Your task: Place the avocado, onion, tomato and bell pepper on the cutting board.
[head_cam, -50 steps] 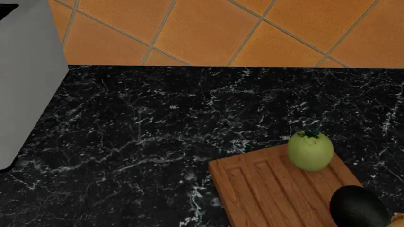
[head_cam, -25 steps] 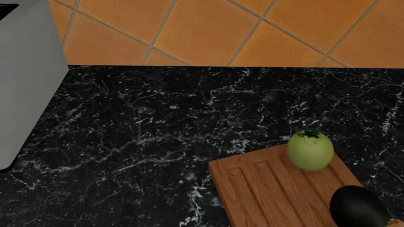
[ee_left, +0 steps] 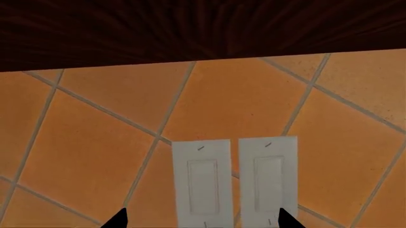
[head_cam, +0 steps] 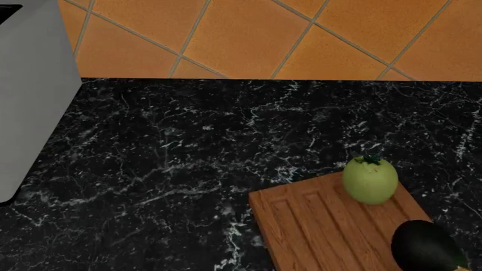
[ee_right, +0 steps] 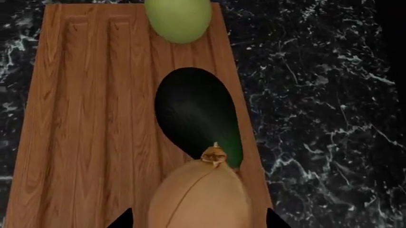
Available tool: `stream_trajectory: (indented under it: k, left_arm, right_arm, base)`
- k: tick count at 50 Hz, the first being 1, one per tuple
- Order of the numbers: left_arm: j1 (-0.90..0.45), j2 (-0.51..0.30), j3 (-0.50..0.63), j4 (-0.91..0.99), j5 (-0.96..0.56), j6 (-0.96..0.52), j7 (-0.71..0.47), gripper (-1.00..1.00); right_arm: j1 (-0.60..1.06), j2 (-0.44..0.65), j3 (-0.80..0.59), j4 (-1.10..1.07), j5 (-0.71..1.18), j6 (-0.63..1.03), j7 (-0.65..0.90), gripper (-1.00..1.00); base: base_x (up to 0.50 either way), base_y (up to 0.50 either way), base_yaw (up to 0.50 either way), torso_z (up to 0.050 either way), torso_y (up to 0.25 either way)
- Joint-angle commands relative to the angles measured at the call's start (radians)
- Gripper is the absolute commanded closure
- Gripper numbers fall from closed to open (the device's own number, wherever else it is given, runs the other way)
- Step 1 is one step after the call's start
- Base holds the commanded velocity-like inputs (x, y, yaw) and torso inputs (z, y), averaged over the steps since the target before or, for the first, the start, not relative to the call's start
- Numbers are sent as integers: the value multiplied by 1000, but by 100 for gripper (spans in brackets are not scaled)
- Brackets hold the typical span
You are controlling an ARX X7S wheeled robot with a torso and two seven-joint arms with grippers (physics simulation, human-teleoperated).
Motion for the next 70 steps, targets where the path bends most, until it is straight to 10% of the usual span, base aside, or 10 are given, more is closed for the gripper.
stream_trajectory:
  k: [1,30,70]
  left_arm:
    - [-3,18,-31,0,11,-4,22,-100]
    - [3,10,-40,17,-4,-13,12,-100]
    - [-3,-3,-27,23,-6,-21,11,-100]
  right_arm:
    - [-8,0,44,-18,-6,28,-31,-100]
    - [262,-227,176,71,491,322,468,-100]
    - [269,-701,217,138,432,256,384,-100]
  base:
    - [0,0,0,0,0]
    - [0,0,0,0,0]
    - [0,0,0,0,0]
